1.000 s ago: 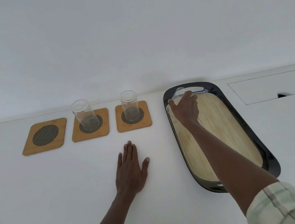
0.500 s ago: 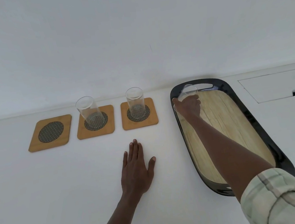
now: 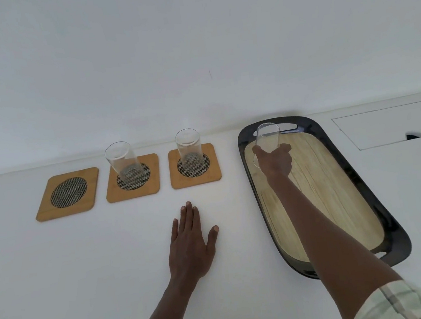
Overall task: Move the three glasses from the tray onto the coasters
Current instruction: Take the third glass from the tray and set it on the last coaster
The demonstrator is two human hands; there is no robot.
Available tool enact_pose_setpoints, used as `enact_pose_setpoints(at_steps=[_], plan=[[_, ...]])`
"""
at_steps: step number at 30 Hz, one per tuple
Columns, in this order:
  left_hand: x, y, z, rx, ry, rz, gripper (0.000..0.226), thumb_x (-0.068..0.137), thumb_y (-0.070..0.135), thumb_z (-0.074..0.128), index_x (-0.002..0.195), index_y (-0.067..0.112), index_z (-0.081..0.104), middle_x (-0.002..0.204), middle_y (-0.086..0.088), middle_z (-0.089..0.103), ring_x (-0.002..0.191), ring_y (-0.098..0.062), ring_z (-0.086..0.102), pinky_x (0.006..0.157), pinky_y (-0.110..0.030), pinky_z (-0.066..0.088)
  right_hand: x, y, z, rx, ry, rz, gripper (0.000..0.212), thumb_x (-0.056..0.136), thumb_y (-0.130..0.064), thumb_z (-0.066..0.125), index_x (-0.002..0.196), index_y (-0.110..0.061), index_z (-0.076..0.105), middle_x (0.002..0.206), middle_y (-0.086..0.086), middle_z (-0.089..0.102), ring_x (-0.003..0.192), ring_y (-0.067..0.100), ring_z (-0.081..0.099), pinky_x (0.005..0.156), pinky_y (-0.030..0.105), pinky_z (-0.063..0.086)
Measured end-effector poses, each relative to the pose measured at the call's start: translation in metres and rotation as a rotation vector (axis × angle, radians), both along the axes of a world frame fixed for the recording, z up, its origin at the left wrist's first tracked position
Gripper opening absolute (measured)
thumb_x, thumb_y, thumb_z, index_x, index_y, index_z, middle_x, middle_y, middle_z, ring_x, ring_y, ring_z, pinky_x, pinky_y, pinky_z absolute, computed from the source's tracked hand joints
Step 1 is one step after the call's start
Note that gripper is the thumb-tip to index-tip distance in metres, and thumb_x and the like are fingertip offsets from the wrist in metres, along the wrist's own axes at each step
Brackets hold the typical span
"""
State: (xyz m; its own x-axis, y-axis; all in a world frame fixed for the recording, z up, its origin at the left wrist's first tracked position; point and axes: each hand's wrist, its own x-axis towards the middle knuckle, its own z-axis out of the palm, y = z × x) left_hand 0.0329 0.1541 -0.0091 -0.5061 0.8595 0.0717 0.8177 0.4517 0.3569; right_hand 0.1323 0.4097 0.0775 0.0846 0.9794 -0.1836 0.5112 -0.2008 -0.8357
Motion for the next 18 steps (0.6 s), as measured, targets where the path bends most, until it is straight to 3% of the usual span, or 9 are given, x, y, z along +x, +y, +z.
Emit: enact_pose_setpoints(at_steps=[5, 7, 11, 15, 18], plan=[[0.000, 0.000, 0.000, -0.006, 0.001, -0.002, 0.078, 0.097, 0.063, 0.020, 0.155, 0.012, 0.009, 0.163, -0.001, -0.001, 0.149, -0.010, -0.008, 0.122, -0.036, 0.004, 0.016, -0.023, 0.004, 0.165, 0.205, -0.006, 0.074, 0.072, -0.030, 0.077, 0.134, -0.011, 0.042, 0.125, 0.013, 0.060, 0.108, 0.027, 0.060, 0.080, 0.035, 0.054], [0.000, 0.000, 0.000, -0.008, 0.001, -0.001, 0.078, 0.096, 0.063, 0.019, 0.155, 0.013, 0.008, 0.163, 0.000, -0.002, 0.149, -0.010, -0.009, 0.122, -0.035, 0.004, 0.022, -0.031, 0.006, 0.236, 0.248, -0.005, 0.072, 0.070, -0.026, 0.079, 0.133, -0.013, 0.047, 0.124, 0.011, 0.061, 0.109, 0.025, 0.061, 0.083, 0.035, 0.056], [0.000, 0.000, 0.000, 0.000, -0.003, -0.005, 0.078, 0.097, 0.062, 0.020, 0.155, 0.012, 0.008, 0.163, -0.001, -0.002, 0.149, -0.011, -0.007, 0.122, -0.036, 0.005, 0.034, -0.044, 0.013, 0.323, 0.308, -0.011, 0.067, 0.072, -0.019, 0.080, 0.134, -0.017, 0.053, 0.119, 0.000, 0.055, 0.103, 0.010, 0.054, 0.075, 0.013, 0.042], [0.000, -0.001, 0.000, 0.007, 0.002, -0.010, 0.078, 0.096, 0.062, 0.020, 0.154, 0.010, 0.009, 0.163, -0.002, 0.000, 0.149, -0.012, -0.005, 0.122, -0.036, 0.005, 0.047, -0.050, 0.023, 0.368, 0.367, -0.030, 0.063, 0.074, -0.022, 0.083, 0.130, -0.023, 0.056, 0.116, -0.002, 0.053, 0.103, 0.007, 0.052, 0.079, 0.015, 0.042], [0.000, 0.000, 0.000, 0.013, 0.004, -0.011, 0.079, 0.096, 0.062, 0.020, 0.154, 0.009, 0.011, 0.162, -0.002, 0.001, 0.150, -0.013, -0.003, 0.122, -0.037, 0.006, 0.055, -0.051, 0.031, 0.399, 0.353, -0.036, 0.062, 0.074, -0.030, 0.085, 0.129, -0.020, 0.057, 0.114, 0.002, 0.055, 0.097, 0.012, 0.053, 0.070, 0.003, 0.040]])
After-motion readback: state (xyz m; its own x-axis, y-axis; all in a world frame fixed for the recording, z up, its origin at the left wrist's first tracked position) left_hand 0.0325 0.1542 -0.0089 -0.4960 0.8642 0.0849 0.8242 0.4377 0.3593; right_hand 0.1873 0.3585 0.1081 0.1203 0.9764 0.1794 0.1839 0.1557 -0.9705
